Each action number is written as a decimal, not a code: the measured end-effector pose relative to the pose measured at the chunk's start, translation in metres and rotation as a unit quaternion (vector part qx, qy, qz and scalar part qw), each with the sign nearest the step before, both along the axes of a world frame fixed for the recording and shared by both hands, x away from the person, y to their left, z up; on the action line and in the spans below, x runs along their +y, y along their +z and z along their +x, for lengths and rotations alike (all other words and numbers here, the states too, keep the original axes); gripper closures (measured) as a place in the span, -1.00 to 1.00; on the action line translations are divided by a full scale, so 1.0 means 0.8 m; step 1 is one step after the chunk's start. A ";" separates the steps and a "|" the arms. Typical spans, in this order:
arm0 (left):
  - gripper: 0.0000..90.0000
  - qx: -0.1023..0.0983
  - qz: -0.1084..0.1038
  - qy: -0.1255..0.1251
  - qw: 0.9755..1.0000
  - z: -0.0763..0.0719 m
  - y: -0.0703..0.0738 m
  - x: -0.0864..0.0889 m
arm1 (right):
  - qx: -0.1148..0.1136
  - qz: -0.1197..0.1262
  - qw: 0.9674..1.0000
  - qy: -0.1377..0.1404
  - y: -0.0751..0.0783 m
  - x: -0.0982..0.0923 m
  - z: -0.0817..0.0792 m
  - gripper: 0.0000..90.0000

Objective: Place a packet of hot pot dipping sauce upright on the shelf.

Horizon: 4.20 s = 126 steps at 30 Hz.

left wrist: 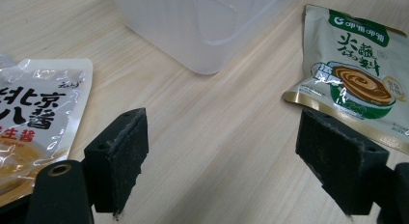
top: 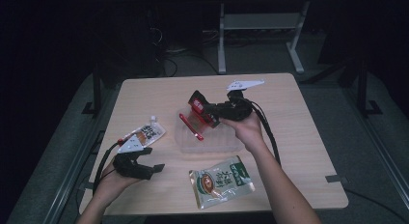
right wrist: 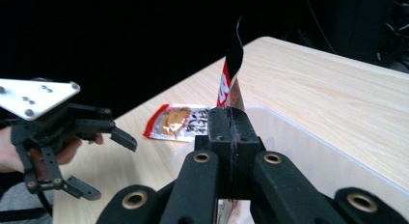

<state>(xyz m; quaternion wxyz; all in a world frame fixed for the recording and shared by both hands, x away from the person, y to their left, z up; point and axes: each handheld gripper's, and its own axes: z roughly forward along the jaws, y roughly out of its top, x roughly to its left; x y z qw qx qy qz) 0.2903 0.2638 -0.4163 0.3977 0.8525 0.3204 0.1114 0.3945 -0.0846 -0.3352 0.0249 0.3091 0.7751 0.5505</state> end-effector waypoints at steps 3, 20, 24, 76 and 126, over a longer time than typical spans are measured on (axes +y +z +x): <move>-0.58 0.000 -0.002 -0.001 1.000 0.000 -0.001 -0.002 | 0.003 -0.014 1.000 0.002 -0.003 0.001 -0.002 0.99; -0.58 0.003 0.000 -0.002 1.000 0.002 -0.001 -0.003 | 0.022 -0.059 0.998 0.022 -0.006 -0.012 -0.008 0.71; -0.58 0.007 -0.003 0.002 1.000 0.001 -0.002 -0.003 | 0.029 -0.069 0.996 0.039 -0.008 -0.018 -0.012 0.62; -0.58 0.009 0.000 -0.007 1.000 0.004 -0.002 -0.007 | 0.028 -0.051 0.998 -0.031 0.019 -0.022 0.014 0.99; -0.58 0.016 0.002 -0.009 1.000 0.006 -0.005 -0.009 | 0.077 -0.091 0.993 -0.008 -0.025 -0.037 -0.013 0.50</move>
